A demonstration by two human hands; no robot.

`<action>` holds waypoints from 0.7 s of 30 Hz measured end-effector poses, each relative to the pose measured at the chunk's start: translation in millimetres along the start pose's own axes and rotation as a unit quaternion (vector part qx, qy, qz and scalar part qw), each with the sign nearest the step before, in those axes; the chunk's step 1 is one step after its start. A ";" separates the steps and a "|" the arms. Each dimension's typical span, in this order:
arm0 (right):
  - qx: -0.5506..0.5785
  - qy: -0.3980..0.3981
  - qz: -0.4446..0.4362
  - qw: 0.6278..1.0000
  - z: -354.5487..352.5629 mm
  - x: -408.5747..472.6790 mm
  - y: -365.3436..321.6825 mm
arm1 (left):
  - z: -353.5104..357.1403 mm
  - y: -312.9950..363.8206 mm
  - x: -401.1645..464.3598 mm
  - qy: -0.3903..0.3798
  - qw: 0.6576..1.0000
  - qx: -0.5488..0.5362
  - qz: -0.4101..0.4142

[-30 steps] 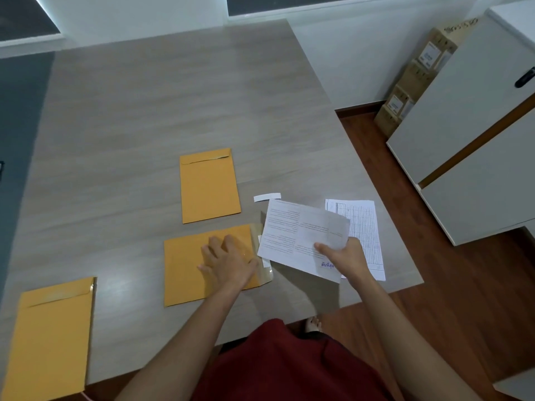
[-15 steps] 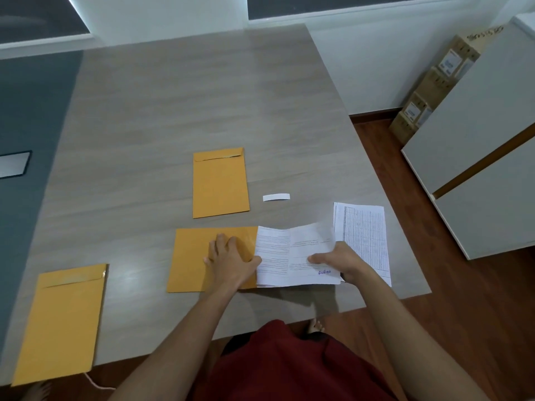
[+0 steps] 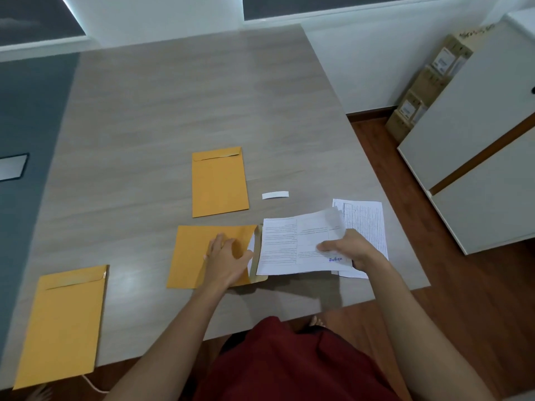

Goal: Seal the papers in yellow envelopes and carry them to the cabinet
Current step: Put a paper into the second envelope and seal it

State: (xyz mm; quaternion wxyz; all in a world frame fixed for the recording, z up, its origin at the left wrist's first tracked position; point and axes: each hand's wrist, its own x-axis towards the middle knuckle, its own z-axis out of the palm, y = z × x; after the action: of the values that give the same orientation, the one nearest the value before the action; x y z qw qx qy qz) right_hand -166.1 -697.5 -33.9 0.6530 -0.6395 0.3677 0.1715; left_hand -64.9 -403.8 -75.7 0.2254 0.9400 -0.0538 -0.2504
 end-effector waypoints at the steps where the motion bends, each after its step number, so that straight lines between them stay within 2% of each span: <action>1: -0.004 -0.005 0.002 1.000 -0.6 -0.6 -0.8 | -0.4 -0.2 -0.9 0.002 1.000 -0.001 0.002; 9: -0.113 -0.058 0.068 0.990 6.6 0.6 -13.8 | -2.0 0.4 -4.4 -0.002 1.000 -0.004 0.009; 14: -0.103 -0.086 0.032 0.990 18.3 10.8 -19.3 | -2.8 -1.8 -6.3 -0.012 1.000 -0.008 0.021; 19: -0.175 -0.037 -0.001 0.984 20.5 22.3 -22.5 | -2.4 -4.7 -8.1 -0.017 0.999 -0.008 0.025; 21: -0.170 -0.024 -0.007 0.985 23.9 24.2 -22.1 | -2.3 -4.6 -8.2 -0.016 1.000 -0.011 0.021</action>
State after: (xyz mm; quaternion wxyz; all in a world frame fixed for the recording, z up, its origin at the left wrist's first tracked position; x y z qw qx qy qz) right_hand -128.3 -683.3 -37.2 0.5448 -0.7395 0.3125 0.2424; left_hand -70.9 -397.0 -72.3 0.2403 0.9319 -0.0740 -0.2615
